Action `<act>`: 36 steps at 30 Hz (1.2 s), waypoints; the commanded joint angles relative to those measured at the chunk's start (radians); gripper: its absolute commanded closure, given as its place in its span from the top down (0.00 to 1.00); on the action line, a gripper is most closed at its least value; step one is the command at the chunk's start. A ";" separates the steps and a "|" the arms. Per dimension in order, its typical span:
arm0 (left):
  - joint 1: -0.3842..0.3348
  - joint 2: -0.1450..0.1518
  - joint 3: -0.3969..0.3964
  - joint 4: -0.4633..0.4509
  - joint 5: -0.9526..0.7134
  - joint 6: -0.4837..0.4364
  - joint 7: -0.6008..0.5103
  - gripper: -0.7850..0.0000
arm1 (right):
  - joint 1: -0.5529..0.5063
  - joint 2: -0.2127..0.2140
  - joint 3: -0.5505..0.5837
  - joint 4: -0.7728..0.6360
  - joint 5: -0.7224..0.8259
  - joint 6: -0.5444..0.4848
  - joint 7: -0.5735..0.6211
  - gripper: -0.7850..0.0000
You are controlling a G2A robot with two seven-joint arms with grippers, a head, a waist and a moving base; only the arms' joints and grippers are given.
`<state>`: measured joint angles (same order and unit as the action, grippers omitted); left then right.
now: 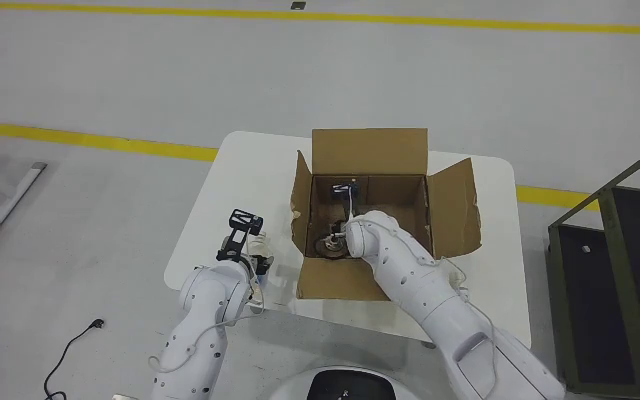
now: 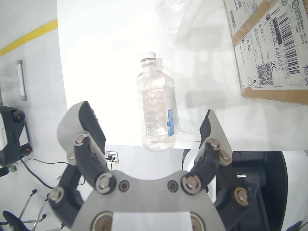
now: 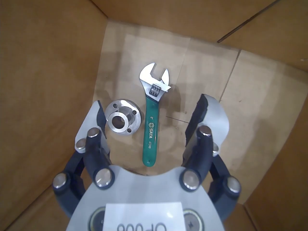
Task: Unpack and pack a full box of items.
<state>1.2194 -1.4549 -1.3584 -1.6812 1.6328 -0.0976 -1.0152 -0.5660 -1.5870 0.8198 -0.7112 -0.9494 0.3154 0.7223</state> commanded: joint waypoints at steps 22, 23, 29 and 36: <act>0.000 0.000 0.000 0.000 0.000 0.000 0.000 1.00 | 0.019 -0.037 0.003 0.102 0.005 -0.010 -0.023 0.49; 0.000 0.000 0.000 0.000 0.000 0.000 0.000 1.00 | 0.020 -0.038 0.003 0.107 0.005 -0.010 -0.024 0.49; 0.000 0.000 0.000 0.000 0.000 0.000 0.000 1.00 | 0.027 -0.048 0.003 0.125 0.005 -0.016 -0.024 0.54; 0.000 0.000 0.000 0.000 0.000 0.000 0.000 1.00 | 0.033 -0.056 0.004 0.146 -0.002 -0.018 -0.027 0.50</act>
<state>1.2194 -1.4549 -1.3584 -1.6812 1.6328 -0.0976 -1.0152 -0.5345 -1.6423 0.8235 -0.5689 -0.9506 0.2973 0.6939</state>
